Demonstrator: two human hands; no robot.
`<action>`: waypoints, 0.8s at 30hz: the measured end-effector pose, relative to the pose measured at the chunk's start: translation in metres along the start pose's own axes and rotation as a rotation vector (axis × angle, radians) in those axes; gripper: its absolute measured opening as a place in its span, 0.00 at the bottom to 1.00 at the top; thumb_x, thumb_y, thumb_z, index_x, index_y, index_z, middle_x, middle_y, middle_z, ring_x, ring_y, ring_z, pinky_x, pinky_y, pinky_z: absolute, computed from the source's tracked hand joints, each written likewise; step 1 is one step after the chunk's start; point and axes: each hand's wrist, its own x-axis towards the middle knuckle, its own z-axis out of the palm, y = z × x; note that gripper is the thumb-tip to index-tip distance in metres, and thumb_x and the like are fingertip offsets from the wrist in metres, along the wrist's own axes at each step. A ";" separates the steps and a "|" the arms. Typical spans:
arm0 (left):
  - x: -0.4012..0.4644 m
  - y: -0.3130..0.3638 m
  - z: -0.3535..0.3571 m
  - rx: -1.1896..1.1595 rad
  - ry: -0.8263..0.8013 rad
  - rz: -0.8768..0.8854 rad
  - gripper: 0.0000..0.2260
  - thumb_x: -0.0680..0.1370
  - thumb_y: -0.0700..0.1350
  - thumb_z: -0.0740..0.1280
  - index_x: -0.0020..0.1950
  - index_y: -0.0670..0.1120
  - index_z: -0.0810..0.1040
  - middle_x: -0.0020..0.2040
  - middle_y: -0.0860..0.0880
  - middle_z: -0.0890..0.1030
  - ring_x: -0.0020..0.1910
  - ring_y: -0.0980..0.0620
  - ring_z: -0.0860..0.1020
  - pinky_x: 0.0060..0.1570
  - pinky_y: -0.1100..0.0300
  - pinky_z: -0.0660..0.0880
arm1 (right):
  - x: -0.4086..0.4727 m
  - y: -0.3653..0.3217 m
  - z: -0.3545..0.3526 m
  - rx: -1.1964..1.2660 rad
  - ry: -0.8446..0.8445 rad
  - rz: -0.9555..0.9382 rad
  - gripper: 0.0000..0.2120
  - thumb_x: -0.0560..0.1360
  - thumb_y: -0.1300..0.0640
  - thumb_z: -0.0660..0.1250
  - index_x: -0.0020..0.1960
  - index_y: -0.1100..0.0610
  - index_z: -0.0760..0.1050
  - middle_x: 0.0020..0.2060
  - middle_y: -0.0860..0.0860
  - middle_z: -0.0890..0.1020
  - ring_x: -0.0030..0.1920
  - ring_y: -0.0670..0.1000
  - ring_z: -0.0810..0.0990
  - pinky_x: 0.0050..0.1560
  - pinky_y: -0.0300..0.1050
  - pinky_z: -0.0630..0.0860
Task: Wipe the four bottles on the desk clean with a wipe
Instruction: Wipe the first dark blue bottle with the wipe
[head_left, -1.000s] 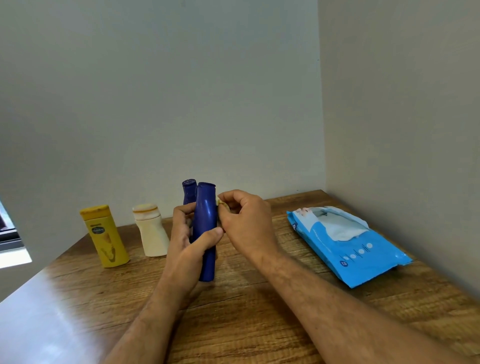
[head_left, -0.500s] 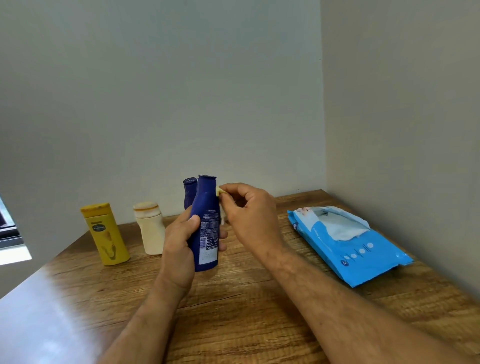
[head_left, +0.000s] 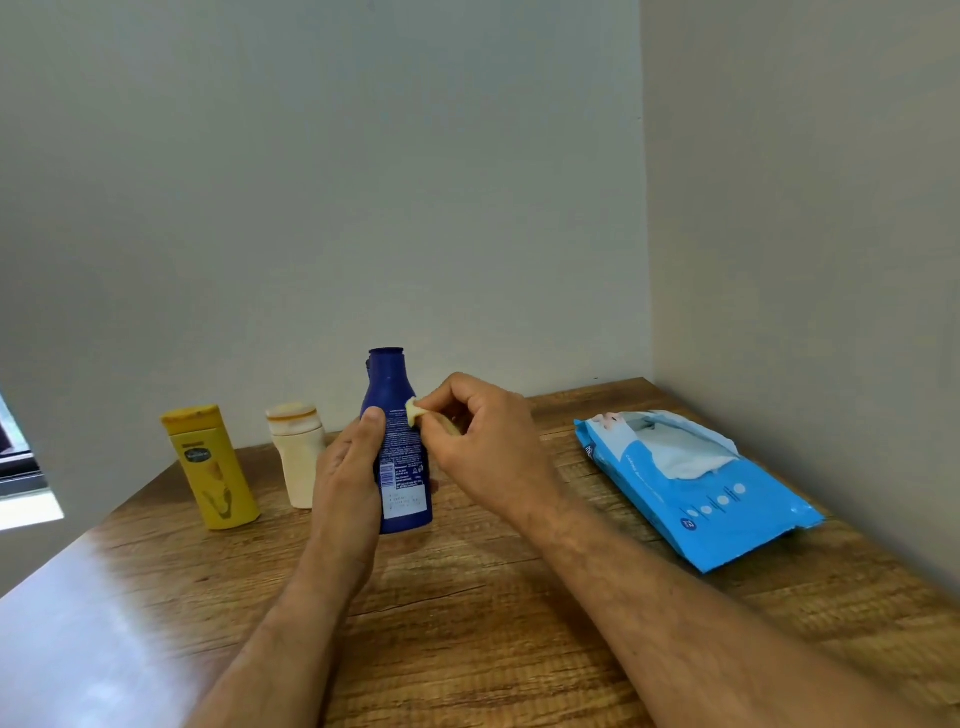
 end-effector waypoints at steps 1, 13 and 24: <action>-0.001 0.001 0.000 -0.005 -0.021 -0.008 0.21 0.77 0.61 0.61 0.55 0.46 0.80 0.46 0.37 0.83 0.40 0.41 0.82 0.36 0.52 0.83 | 0.002 0.000 -0.001 0.022 0.039 0.014 0.03 0.78 0.57 0.68 0.49 0.54 0.80 0.41 0.44 0.82 0.39 0.39 0.79 0.35 0.31 0.76; 0.000 -0.004 0.003 -0.053 -0.078 -0.046 0.22 0.76 0.60 0.60 0.62 0.48 0.77 0.47 0.43 0.84 0.41 0.46 0.83 0.37 0.54 0.82 | 0.003 0.005 -0.005 0.035 -0.006 -0.004 0.02 0.74 0.59 0.72 0.45 0.54 0.83 0.41 0.45 0.84 0.39 0.44 0.81 0.39 0.39 0.81; -0.003 -0.002 0.007 -0.012 -0.246 -0.042 0.23 0.77 0.52 0.64 0.73 0.55 0.71 0.60 0.47 0.83 0.54 0.52 0.82 0.51 0.59 0.78 | 0.007 0.004 -0.005 0.036 0.215 0.007 0.03 0.78 0.56 0.68 0.52 0.50 0.80 0.43 0.40 0.80 0.43 0.39 0.79 0.38 0.28 0.75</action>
